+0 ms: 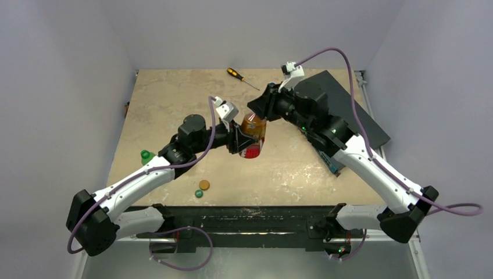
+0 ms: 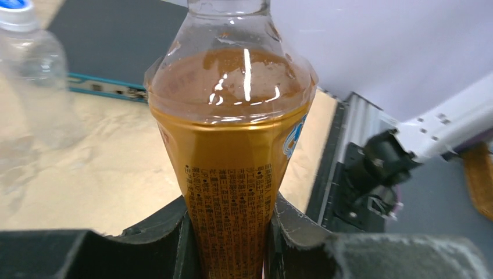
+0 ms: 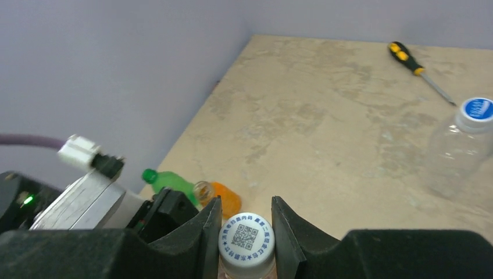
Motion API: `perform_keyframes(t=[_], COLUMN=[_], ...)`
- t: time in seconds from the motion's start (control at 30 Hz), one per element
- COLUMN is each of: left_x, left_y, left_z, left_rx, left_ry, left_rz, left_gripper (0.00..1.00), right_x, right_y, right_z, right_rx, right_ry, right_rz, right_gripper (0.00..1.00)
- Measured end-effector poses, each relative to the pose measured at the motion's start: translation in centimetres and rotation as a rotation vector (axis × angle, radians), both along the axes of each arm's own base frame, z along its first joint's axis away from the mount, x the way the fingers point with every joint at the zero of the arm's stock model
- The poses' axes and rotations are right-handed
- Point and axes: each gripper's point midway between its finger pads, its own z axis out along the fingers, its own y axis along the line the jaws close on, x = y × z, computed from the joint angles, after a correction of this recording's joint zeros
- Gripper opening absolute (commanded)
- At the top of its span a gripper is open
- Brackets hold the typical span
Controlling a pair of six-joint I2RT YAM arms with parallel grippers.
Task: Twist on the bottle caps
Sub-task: Screw the bottle cap onto the plastic bottle.
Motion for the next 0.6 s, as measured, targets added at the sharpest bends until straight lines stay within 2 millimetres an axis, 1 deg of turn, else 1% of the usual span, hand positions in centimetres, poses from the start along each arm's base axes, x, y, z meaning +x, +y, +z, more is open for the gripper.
perform_keyframes(t=[0.1, 0.2, 0.23, 0.37, 0.4, 0.43, 0.47, 0.57, 0.6], left_x=[1.4, 2.4, 3.3, 4.3, 4.5, 4.7, 4.9, 4.9, 5.0], left_y=[0.3, 0.5, 0.9, 1.4, 1.6, 1.7, 1.8, 2.0, 2.1], left_z=[0.0, -0.4, -1.0, -1.7, -1.8, -1.9, -1.9, -1.9, -1.7], left_rx=[0.050, 0.119, 0.178, 0.250, 0.263, 0.276, 0.285, 0.297, 0.299], left_ry=[-0.039, -0.082, -0.111, -0.158, -0.167, -0.175, -0.180, -0.196, -0.209], left_rz=[0.112, 0.240, 0.339, 0.466, 0.487, 0.509, 0.527, 0.547, 0.551], left_gripper=[0.00, 0.00, 0.00, 0.00, 0.00, 0.00, 0.00, 0.00, 0.00], right_x=[1.5, 2.7, 3.5, 4.3, 4.4, 4.6, 4.6, 4.5, 4.5], right_y=[0.2, 0.1, 0.1, 0.4, 0.5, 0.5, 0.5, 0.4, 0.4], right_z=[-0.2, -0.7, -1.5, -2.1, -2.1, -2.2, -2.3, -2.2, -2.1], right_rx=[-0.076, -0.151, -0.213, -0.274, -0.279, -0.284, -0.287, -0.293, -0.295], right_ry=[0.030, 0.062, 0.090, 0.110, 0.111, 0.111, 0.114, 0.120, 0.121], right_rz=[-0.162, -0.299, -0.394, -0.490, -0.501, -0.511, -0.514, -0.513, -0.509], right_gripper=[0.00, 0.00, 0.00, 0.00, 0.04, 0.12, 0.22, 0.63, 0.75])
